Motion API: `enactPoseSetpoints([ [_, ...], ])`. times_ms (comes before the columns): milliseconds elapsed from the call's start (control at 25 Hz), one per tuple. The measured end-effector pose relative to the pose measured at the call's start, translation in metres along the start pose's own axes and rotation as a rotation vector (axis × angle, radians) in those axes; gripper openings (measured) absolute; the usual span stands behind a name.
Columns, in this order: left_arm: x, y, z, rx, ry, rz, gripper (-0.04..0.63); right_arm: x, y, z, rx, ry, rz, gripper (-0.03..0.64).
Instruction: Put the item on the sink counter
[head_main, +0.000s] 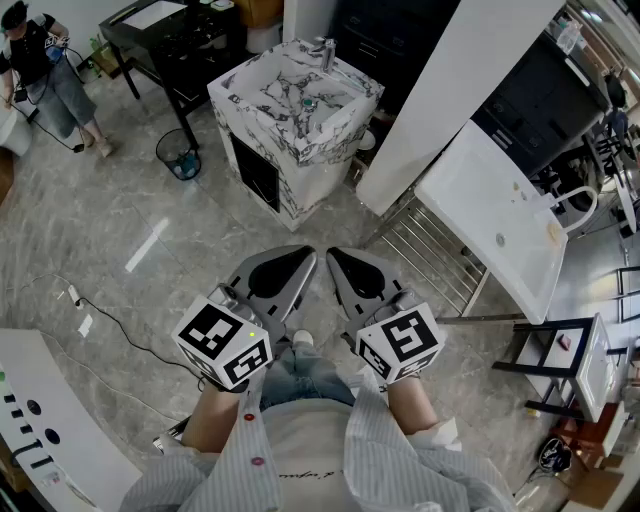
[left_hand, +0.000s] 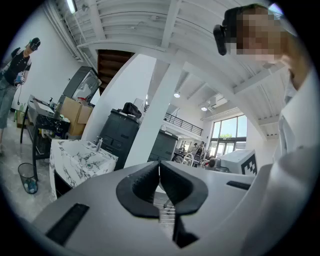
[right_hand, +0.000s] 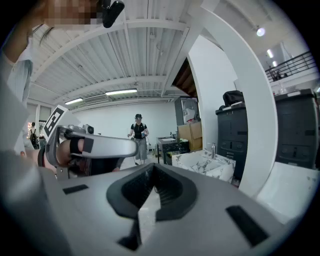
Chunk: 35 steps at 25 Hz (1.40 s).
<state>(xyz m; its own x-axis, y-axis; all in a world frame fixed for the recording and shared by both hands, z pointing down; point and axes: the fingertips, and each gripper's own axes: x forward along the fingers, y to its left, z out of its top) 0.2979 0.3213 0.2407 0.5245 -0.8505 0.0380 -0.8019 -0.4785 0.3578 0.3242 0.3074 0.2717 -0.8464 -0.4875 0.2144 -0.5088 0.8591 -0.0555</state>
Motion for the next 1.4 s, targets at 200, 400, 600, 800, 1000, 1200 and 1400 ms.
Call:
enactPoseSetpoints([
  [200, 0.010, -0.004, 0.001, 0.004, -0.006, 0.011, 0.020, -0.006, -0.011, 0.002, -0.006, -0.013, -0.006, 0.009],
  [400, 0.015, -0.009, -0.001, 0.013, -0.015, 0.031, 0.020, -0.013, -0.020, 0.000, -0.013, -0.019, -0.002, 0.009],
  [600, 0.014, -0.009, -0.004, 0.007, -0.025, 0.071, 0.019, -0.016, -0.023, -0.004, -0.008, -0.019, 0.022, 0.009],
  [800, 0.015, 0.005, -0.004, -0.003, -0.031, 0.105, 0.020, -0.008, -0.027, -0.008, -0.002, -0.005, 0.038, 0.009],
  [1000, 0.020, 0.033, 0.006, -0.007, -0.037, 0.123, 0.020, 0.017, -0.037, -0.005, 0.000, 0.002, 0.036, 0.009],
  [1200, 0.031, 0.071, 0.020, -0.008, -0.023, 0.097, 0.020, 0.055, -0.046, 0.003, 0.006, 0.008, 0.011, 0.009],
  [1400, 0.046, 0.120, 0.042, -0.002, 0.014, 0.044, 0.020, 0.106, -0.060, 0.013, 0.035, 0.012, -0.047, 0.009],
])
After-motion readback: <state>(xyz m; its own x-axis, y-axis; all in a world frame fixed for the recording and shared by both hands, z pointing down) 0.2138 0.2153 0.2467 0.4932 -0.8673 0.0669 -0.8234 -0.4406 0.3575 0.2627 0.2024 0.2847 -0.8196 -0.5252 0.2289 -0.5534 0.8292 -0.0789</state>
